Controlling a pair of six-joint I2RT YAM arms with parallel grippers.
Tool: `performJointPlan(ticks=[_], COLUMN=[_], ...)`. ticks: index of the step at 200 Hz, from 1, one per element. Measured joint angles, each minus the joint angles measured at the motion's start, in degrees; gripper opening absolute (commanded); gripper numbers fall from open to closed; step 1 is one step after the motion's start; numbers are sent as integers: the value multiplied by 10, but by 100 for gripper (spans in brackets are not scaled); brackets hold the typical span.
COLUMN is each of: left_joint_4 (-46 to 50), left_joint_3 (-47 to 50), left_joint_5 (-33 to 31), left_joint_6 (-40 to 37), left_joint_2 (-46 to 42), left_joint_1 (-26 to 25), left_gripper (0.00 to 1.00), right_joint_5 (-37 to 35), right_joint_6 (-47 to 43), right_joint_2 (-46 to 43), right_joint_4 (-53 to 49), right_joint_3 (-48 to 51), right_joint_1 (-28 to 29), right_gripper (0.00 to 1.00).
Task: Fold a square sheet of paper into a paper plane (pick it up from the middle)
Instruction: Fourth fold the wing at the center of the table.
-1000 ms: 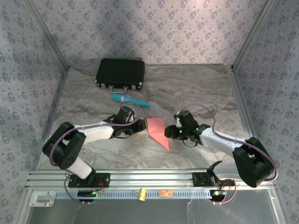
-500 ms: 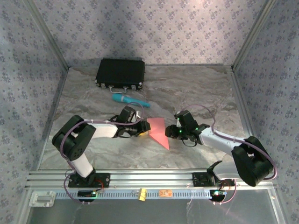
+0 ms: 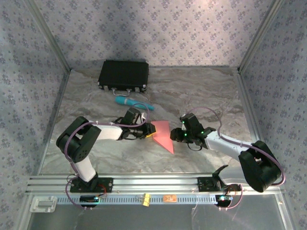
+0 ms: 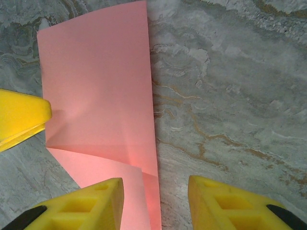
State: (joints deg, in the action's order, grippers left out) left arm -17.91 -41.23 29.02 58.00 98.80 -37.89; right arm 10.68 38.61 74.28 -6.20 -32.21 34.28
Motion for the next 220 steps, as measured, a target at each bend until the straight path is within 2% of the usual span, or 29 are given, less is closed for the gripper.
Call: performJointPlan(ticks=[84, 160, 220], left_joint_4=[-35, -52, -28], left_joint_3=[-5, -7, 1], left_joint_5=[21, 23, -33], left_joint_6=[14, 19, 19], left_joint_2=[27, 35, 8], left_joint_1=[0, 3, 3], left_gripper=[26, 5, 3], right_joint_5=[-9, -26, -47], right_joint_6=[0, 0, -5], right_joint_2=[-10, -45, -75], right_joint_4=[0, 4, 5], right_joint_3=[0, 9, 17], right_joint_1=[3, 7, 16], right_gripper=[42, 46, 46])
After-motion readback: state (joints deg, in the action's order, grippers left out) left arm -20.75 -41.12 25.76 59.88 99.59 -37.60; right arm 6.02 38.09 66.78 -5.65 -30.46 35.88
